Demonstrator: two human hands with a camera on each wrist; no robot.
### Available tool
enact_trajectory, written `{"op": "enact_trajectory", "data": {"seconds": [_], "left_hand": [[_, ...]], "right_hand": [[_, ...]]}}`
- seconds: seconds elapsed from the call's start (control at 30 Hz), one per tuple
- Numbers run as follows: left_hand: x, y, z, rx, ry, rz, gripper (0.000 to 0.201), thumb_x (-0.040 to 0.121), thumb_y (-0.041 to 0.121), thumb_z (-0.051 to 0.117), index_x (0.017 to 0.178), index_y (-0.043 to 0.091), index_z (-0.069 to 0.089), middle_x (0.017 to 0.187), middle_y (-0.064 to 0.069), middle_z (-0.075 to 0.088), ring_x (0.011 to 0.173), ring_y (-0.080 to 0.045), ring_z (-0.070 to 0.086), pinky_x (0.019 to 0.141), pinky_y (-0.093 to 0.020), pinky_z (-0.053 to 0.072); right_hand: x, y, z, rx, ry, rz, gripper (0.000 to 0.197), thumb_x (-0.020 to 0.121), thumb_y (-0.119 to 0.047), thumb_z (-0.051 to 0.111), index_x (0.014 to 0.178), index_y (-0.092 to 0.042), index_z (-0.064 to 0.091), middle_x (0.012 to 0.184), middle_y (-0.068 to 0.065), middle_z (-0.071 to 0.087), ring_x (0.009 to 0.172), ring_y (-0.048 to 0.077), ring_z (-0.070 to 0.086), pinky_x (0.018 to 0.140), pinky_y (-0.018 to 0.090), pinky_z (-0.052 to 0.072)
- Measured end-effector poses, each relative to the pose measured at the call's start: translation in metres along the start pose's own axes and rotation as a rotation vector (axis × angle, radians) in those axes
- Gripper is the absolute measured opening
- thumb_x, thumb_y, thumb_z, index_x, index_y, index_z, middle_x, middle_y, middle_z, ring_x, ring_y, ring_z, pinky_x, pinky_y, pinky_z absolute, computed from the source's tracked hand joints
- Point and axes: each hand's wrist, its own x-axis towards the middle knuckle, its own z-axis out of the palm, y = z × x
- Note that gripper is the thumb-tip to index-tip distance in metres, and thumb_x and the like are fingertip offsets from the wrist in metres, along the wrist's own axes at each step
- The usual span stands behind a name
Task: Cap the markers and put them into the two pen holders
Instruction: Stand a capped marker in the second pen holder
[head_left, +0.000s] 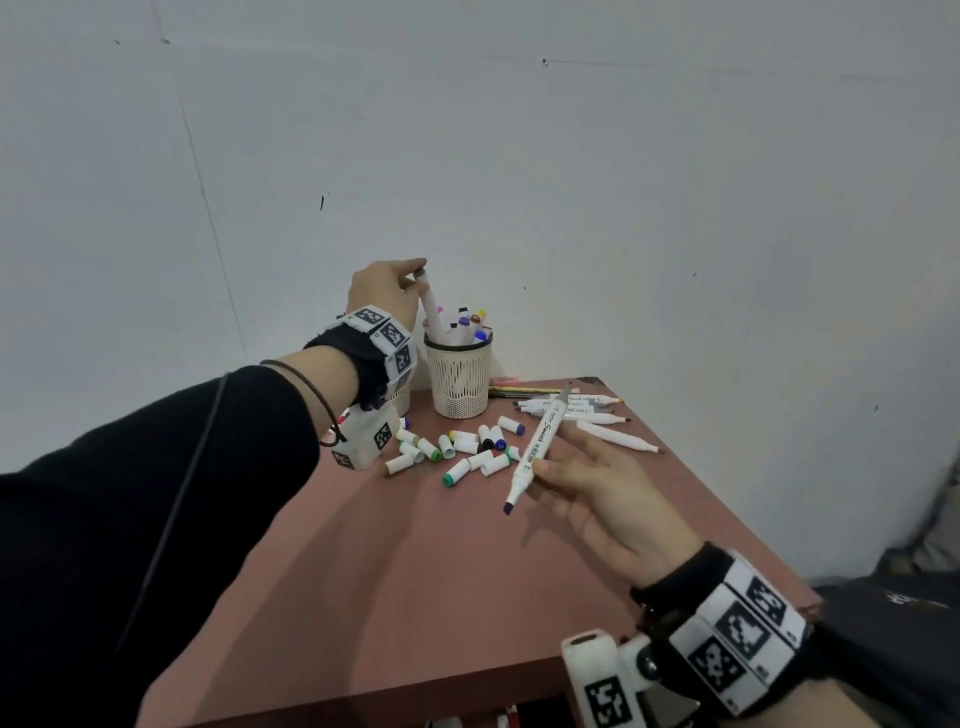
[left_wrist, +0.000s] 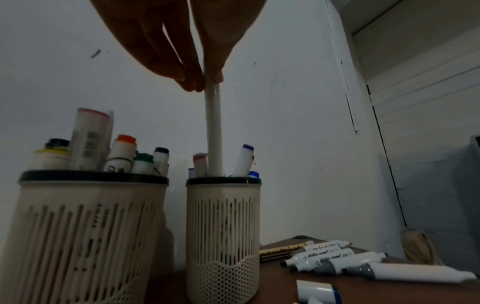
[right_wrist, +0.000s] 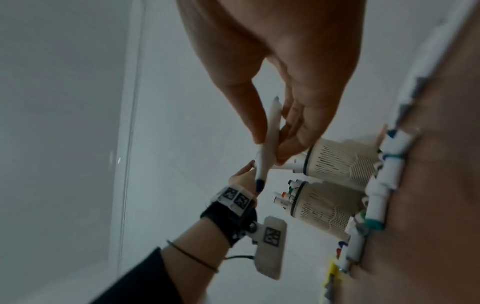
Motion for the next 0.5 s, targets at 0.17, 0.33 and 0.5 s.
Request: {"op": "enact_trajectory", "data": {"seconds": [0.17,0.33,0.5], "left_hand": [[-0.004,-0.004,0.02,0.098,-0.165,0.018,0.025,0.094,0.014,0.055,0.115,0.014,0.068,0.115,-0.007,0.068,0.101,-0.021,0.064,0.086,-0.024,0.048],[-0.009,-0.016,0.029,0.277,-0.361,-0.029,0.029,0.094,0.016,0.056,0.122,0.012,0.063,0.124,-0.008,0.063,0.111,-0.023,0.06,0.091,-0.026,0.044],[-0.019,-0.033,0.031,0.23,-0.318,0.051,0.046,0.091,0.009,0.058,0.135,0.02,0.051,0.121,-0.005,0.062,0.108,-0.021,0.059,0.086,-0.024,0.042]], "right_hand": [[0.004,0.016,-0.01,0.171,0.092,-0.006,0.054,0.082,0.015,0.054,0.131,-0.007,0.049,0.086,0.014,0.071,0.074,0.023,0.07,0.063,0.031,0.058],[0.008,0.033,-0.015,0.213,0.139,-0.044,0.056,0.082,0.016,0.053,0.133,-0.007,0.045,0.082,0.011,0.07,0.075,0.02,0.07,0.073,0.033,0.059],[0.011,0.036,-0.021,0.228,0.14,-0.038,0.056,0.081,0.016,0.053,0.132,-0.008,0.045,0.09,0.014,0.067,0.075,0.019,0.068,0.077,0.035,0.058]]}}
